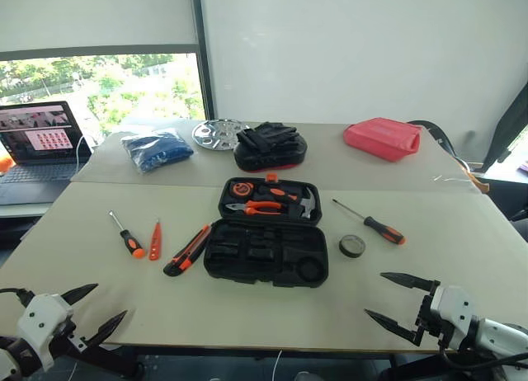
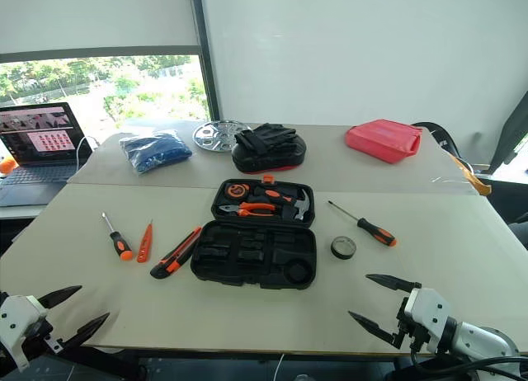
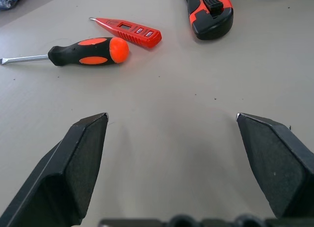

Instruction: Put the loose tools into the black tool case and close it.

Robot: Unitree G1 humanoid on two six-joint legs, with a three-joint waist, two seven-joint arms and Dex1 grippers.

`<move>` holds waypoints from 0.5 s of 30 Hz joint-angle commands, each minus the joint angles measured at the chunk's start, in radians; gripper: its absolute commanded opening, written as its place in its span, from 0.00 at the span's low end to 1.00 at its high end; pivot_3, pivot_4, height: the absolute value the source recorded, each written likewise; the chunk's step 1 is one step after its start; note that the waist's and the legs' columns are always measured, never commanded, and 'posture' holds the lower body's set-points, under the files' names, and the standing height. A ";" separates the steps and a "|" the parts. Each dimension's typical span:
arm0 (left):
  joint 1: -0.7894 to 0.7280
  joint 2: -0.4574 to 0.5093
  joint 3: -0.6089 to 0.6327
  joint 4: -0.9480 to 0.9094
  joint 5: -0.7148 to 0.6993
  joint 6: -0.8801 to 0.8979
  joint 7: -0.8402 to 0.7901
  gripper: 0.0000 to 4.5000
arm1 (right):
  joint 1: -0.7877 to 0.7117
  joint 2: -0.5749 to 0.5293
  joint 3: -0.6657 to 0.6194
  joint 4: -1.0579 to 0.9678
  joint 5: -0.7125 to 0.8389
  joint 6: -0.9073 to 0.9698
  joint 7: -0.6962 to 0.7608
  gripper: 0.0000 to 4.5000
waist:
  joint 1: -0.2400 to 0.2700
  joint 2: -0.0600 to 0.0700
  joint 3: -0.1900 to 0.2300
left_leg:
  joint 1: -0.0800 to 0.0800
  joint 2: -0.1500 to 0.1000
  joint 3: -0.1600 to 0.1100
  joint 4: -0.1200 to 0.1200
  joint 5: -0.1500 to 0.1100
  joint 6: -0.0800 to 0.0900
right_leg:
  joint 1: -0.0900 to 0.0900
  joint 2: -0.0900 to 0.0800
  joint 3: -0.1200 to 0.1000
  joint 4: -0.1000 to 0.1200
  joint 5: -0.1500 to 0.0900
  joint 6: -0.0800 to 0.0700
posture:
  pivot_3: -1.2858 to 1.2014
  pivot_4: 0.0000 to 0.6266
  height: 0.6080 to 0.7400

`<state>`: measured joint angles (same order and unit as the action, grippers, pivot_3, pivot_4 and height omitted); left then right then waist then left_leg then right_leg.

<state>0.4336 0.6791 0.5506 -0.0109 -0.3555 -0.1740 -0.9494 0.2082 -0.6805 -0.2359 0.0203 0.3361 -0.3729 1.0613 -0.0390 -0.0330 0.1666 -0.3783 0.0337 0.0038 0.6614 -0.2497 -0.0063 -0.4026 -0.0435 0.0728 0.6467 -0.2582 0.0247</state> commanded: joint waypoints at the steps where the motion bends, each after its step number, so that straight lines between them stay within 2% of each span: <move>1: -0.010 0.003 0.029 -0.044 -0.051 0.020 0.012 1.00 | -0.012 0.007 0.000 -0.025 0.022 -0.027 0.001 0.99 | 0.000 0.000 0.000 | 0.000 0.000 0.000 0.000 0.000 0.000 | 0.000 0.000 0.000 0.000 0.000 0.000 | 0.52 0.24 1.00; 4: -0.001 0.005 0.079 -0.086 -0.138 0.147 0.045 1.00 | -0.047 0.074 0.014 -0.070 0.117 -0.060 0.023 0.99 | -0.002 -0.001 0.000 | 0.000 0.000 0.000 0.000 0.000 0.000 | 0.000 0.000 0.000 0.000 0.000 0.000 | 0.52 0.24 1.00; 6: 0.022 -0.009 0.140 -0.115 -0.209 0.328 0.161 1.00 | -0.082 0.111 0.028 -0.114 0.175 -0.031 0.019 0.99 | -0.009 0.000 0.000 | 0.001 0.002 0.000 0.000 0.000 0.000 | 0.000 0.001 0.000 0.001 0.000 0.000 | 0.52 0.24 1.00; 9: 0.018 -0.071 0.231 -0.130 -0.272 0.439 0.321 1.00 | -0.124 0.142 0.038 -0.190 0.273 0.072 -0.006 0.99 | -0.009 0.001 0.000 | 0.001 0.004 -0.001 0.000 0.000 0.000 | 0.000 0.000 0.000 0.002 0.000 0.000 | 0.52 0.24 1.00; 12: 0.068 -0.107 0.272 -0.178 -0.355 0.646 0.434 1.00 | -0.152 0.167 0.054 -0.226 0.286 0.081 -0.014 0.99 | -0.006 0.000 0.000 | 0.001 0.003 -0.002 0.000 0.000 0.000 | 0.000 0.000 0.000 0.001 0.001 -0.001 | 0.52 0.24 1.00; 15: 0.114 -0.128 0.282 -0.245 -0.446 0.789 0.477 1.00 | -0.178 0.193 0.070 -0.241 0.267 0.064 -0.015 0.99 | -0.002 -0.002 0.000 | 0.001 0.003 -0.002 0.000 0.000 0.000 | 0.000 0.000 -0.001 0.002 0.001 -0.001 | 0.52 0.24 1.00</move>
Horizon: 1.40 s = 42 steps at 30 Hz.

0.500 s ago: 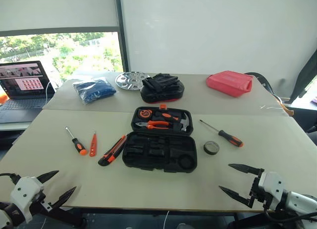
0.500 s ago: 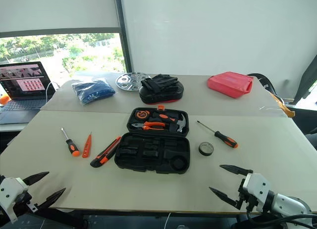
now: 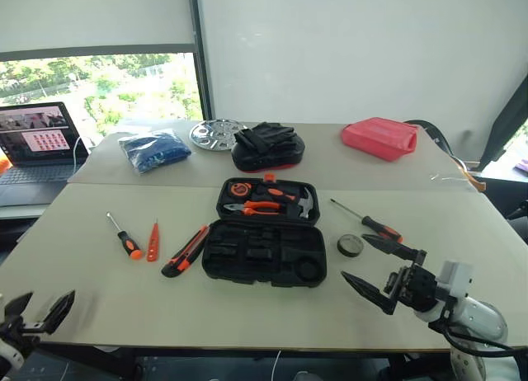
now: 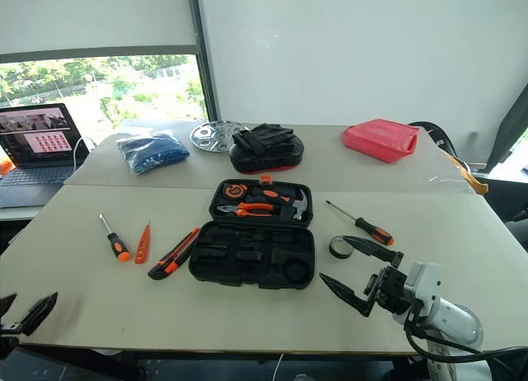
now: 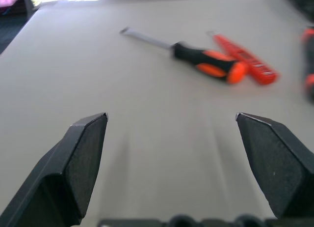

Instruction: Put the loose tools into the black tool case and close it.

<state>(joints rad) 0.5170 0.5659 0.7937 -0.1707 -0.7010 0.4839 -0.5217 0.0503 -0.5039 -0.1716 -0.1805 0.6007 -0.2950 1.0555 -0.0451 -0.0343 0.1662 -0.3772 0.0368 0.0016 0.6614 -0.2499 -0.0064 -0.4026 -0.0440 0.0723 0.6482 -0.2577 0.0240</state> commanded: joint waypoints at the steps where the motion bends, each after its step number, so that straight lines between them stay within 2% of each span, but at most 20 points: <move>1: 0.023 -0.017 0.045 -0.110 -0.121 0.144 0.060 1.00 | -0.024 0.018 0.012 -0.043 -0.003 -0.015 -0.005 0.99 | 0.010 0.000 0.000 | 0.000 -0.001 0.000 0.000 0.000 0.000 | 0.000 -0.001 0.000 0.000 0.000 0.000 | 0.52 0.24 1.00; 4: -0.023 0.010 0.059 -0.165 -0.193 0.223 0.110 1.00 | -0.028 0.016 0.019 -0.045 -0.010 -0.008 0.006 0.99 | 0.019 0.000 0.000 | 0.000 -0.002 0.000 0.000 0.000 -0.001 | 0.001 -0.002 -0.001 0.000 0.000 0.000 | 0.52 0.24 1.00; 7: -0.118 0.079 0.051 -0.183 -0.253 0.322 0.174 1.00 | -0.030 0.003 0.020 -0.041 -0.015 -0.007 0.017 0.99 | 0.027 -0.001 -0.001 | 0.002 -0.002 0.000 0.000 0.001 -0.002 | 0.001 0.000 -0.001 0.001 0.000 0.000 | 0.52 0.24 1.00; 10: -0.331 0.182 0.016 -0.113 -0.327 0.537 0.380 1.00 | -0.035 -0.010 0.027 -0.039 -0.018 -0.003 0.032 0.99 | 0.032 -0.001 -0.001 | 0.003 -0.003 0.000 0.000 0.002 -0.002 | 0.001 0.001 -0.001 0.002 0.001 -0.001 | 0.52 0.24 1.00; 13: -0.582 0.196 -0.019 -0.015 -0.381 0.728 0.604 1.00 | -0.038 -0.012 0.034 -0.040 -0.021 0.001 0.035 0.99 | 0.030 -0.001 -0.001 | 0.003 -0.003 -0.001 0.000 0.002 -0.002 | 0.002 0.001 -0.002 0.002 0.001 -0.001 | 0.52 0.24 1.00; 16: -0.788 0.183 -0.095 0.083 -0.334 0.817 0.710 1.00 | -0.039 -0.010 0.042 -0.039 -0.024 0.004 0.038 0.99 | 0.024 -0.002 -0.001 | 0.003 -0.004 -0.002 0.000 0.002 -0.002 | 0.002 0.000 -0.001 0.002 0.002 -0.001 | 0.52 0.24 1.00; 20: -0.970 0.163 -0.223 0.215 -0.231 0.857 0.742 1.00 | -0.046 -0.005 0.055 -0.030 -0.029 0.003 0.042 0.99 | 0.020 -0.002 -0.001 | -0.001 -0.005 -0.003 0.000 0.001 -0.004 | -0.002 0.001 -0.002 0.003 0.002 -0.001 | 0.52 0.24 1.00; 27: -1.107 0.123 -0.359 0.389 -0.067 0.809 0.686 1.00 | -0.049 -0.001 0.070 -0.034 -0.029 -0.001 0.037 0.99 | 0.020 -0.002 -0.001 | -0.002 -0.005 -0.003 0.000 0.002 -0.007 | -0.003 0.000 -0.002 0.004 0.002 -0.001 | 0.52 0.24 1.00; 30: -1.122 0.093 -0.339 0.457 -0.016 0.790 0.695 1.00 | -0.036 0.000 0.068 -0.048 -0.028 -0.004 0.032 0.99 | 0.025 -0.001 -0.001 | -0.002 -0.005 -0.003 0.000 0.003 -0.008 | -0.003 0.000 -0.002 0.005 0.002 -0.001 | 0.52 0.24 1.00; 33: -1.133 0.087 -0.378 0.500 0.025 0.795 0.649 0.83 | -0.025 0.003 0.060 -0.057 -0.028 -0.009 0.021 1.00 | 0.027 -0.001 -0.001 | 0.001 -0.006 -0.003 0.000 0.004 -0.011 | -0.002 0.000 -0.002 0.008 0.002 -0.001 | 0.52 0.24 1.00; 41: -1.135 0.112 -0.366 0.553 0.106 0.767 0.566 0.18 | 0.000 -0.007 0.040 -0.065 -0.026 -0.024 0.021 1.00 | 0.017 0.002 -0.003 | 0.006 -0.006 -0.002 0.000 0.005 -0.012 | 0.002 0.001 -0.001 0.009 0.002 0.000 | 0.52 0.24 1.00; 42: -1.128 0.121 -0.356 0.553 0.111 0.764 0.555 0.16 | 0.003 -0.007 0.037 -0.066 -0.027 -0.025 0.020 1.00 | 0.015 0.003 -0.004 | 0.006 -0.006 -0.002 0.000 0.005 -0.012 | 0.002 0.001 -0.001 0.009 0.002 0.000 | 0.52 0.24 1.00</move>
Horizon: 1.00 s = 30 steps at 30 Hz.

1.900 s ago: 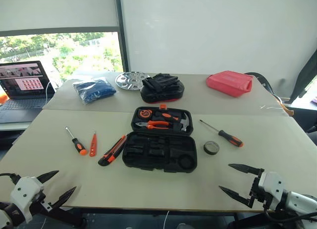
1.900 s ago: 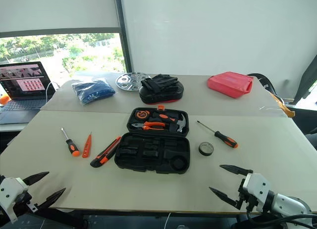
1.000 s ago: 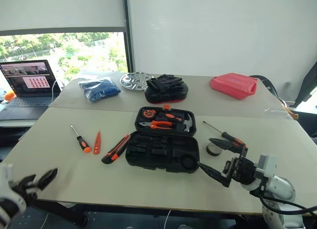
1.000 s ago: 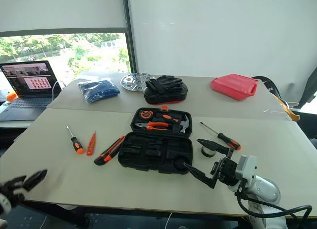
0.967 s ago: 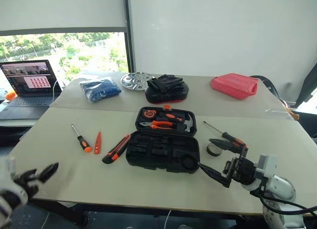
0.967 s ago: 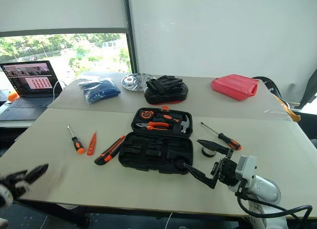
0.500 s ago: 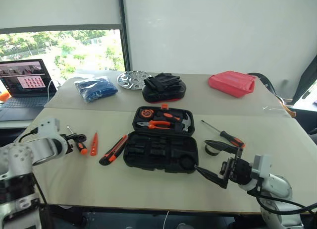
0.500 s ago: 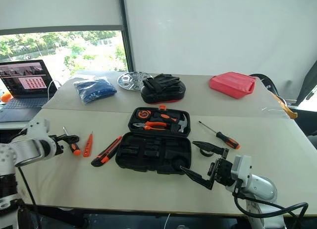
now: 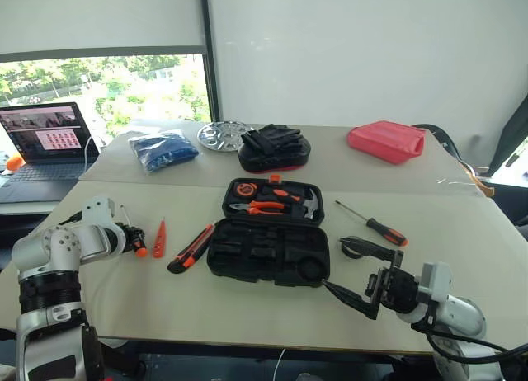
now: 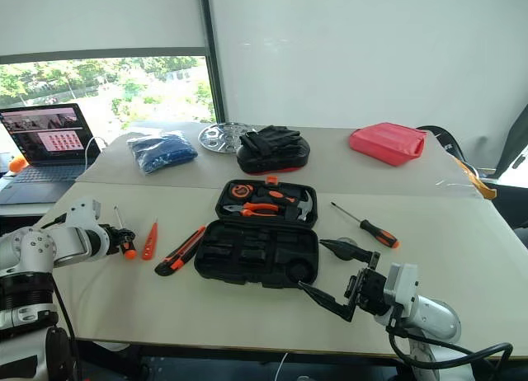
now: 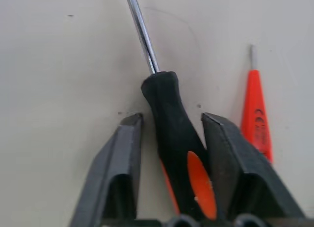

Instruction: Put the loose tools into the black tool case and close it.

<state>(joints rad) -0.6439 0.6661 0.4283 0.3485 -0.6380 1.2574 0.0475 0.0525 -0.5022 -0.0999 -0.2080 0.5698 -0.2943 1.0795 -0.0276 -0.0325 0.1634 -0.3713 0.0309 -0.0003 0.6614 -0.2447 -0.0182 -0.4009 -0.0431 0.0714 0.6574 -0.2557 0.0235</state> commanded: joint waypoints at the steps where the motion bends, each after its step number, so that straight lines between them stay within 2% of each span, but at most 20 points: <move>1: 0.042 0.038 0.041 0.036 0.053 -0.035 -0.024 0.15 | 0.005 -0.010 -0.039 -0.039 0.002 -0.027 -0.006 1.00 | -0.004 0.002 -0.001 | 0.000 0.000 0.000 0.000 0.000 0.000 | 0.000 0.000 0.000 0.000 0.000 0.000 | 0.52 0.24 1.00; 5: 0.069 0.092 0.151 0.028 0.049 -0.202 -0.106 0.15 | 0.023 -0.016 -0.056 -0.046 -0.002 -0.028 -0.011 1.00 | -0.025 0.000 0.000 | 0.000 0.001 0.000 0.000 0.000 0.000 | -0.001 0.001 0.001 0.001 0.000 0.000 | 0.52 0.24 1.00; 7: 0.098 0.126 0.160 -0.008 0.042 -0.327 -0.240 0.15 | 0.039 -0.022 -0.071 -0.052 -0.002 -0.027 -0.012 1.00 | -0.027 -0.003 0.002 | -0.002 0.002 0.000 0.000 0.000 0.000 | -0.004 0.002 0.001 0.002 0.000 -0.002 | 0.52 0.24 1.00; 10: 0.168 0.159 0.093 -0.101 0.060 -0.622 -0.586 0.15 | 0.072 -0.034 -0.108 -0.060 -0.005 -0.029 -0.029 1.00 | -0.015 -0.006 0.003 | -0.005 0.002 -0.001 0.000 0.000 -0.001 | -0.005 0.002 -0.001 0.000 0.000 -0.002 | 0.52 0.24 1.00; 12: 0.181 0.164 0.012 -0.156 0.062 -0.734 -0.783 0.15 | 0.102 -0.040 -0.133 -0.076 -0.004 -0.025 -0.038 1.00 | 0.011 -0.006 0.003 | -0.008 0.001 -0.001 0.000 0.000 -0.001 | -0.005 -0.001 -0.002 -0.003 0.000 -0.001 | 0.52 0.24 1.00; 14: 0.130 0.146 -0.070 -0.166 0.078 -0.797 -0.886 0.15 | 0.133 -0.046 -0.155 -0.094 -0.003 -0.020 -0.046 1.00 | 0.032 -0.005 0.003 | -0.010 0.000 -0.001 0.000 0.000 -0.001 | -0.004 -0.002 -0.003 -0.007 0.001 0.000 | 0.52 0.24 1.00; 18: 0.005 0.159 -0.392 -0.107 0.296 -1.029 -1.171 0.15 | 0.180 -0.054 -0.185 -0.122 0.005 0.006 -0.072 1.00 | 0.044 -0.006 0.003 | -0.013 -0.001 0.000 0.000 0.000 0.000 | -0.004 -0.001 -0.004 -0.011 0.002 0.002 | 0.52 0.24 1.00; 21: -0.167 0.091 -0.571 0.030 0.428 -1.144 -1.292 0.15 | 0.213 -0.054 -0.192 -0.149 0.003 0.031 -0.102 1.00 | 0.038 -0.005 0.003 | -0.014 0.000 0.001 0.000 0.000 0.000 | -0.004 0.000 -0.002 -0.012 0.002 0.002 | 0.52 0.24 1.00; 26: -0.394 -0.036 -0.770 0.355 0.661 -1.399 -1.341 0.15 | 0.252 -0.040 -0.187 -0.204 -0.019 0.057 -0.162 1.00 | 0.016 -0.006 0.004 | -0.015 0.000 0.000 0.001 0.000 0.001 | -0.005 0.002 -0.001 -0.011 0.002 0.002 | 0.52 0.24 1.00; 30: -0.503 -0.129 -0.841 0.556 0.767 -1.523 -1.327 0.15 | 0.289 -0.025 -0.184 -0.260 -0.038 0.067 -0.212 1.00 | 0.007 -0.006 0.004 | -0.016 -0.001 0.000 0.001 0.000 0.002 | -0.005 0.002 -0.001 -0.012 0.002 0.003 | 0.52 0.24 1.00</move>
<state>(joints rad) -1.0996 0.5530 -0.3945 0.8283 0.0793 -0.1955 -1.2864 0.3282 -0.5334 -0.2670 -0.4073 0.5393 -0.2316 0.8993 -0.0210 -0.0384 0.1673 -0.3875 0.0303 -0.0005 0.6620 -0.2452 -0.0163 -0.4062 -0.0416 0.0704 0.6455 -0.2542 0.0265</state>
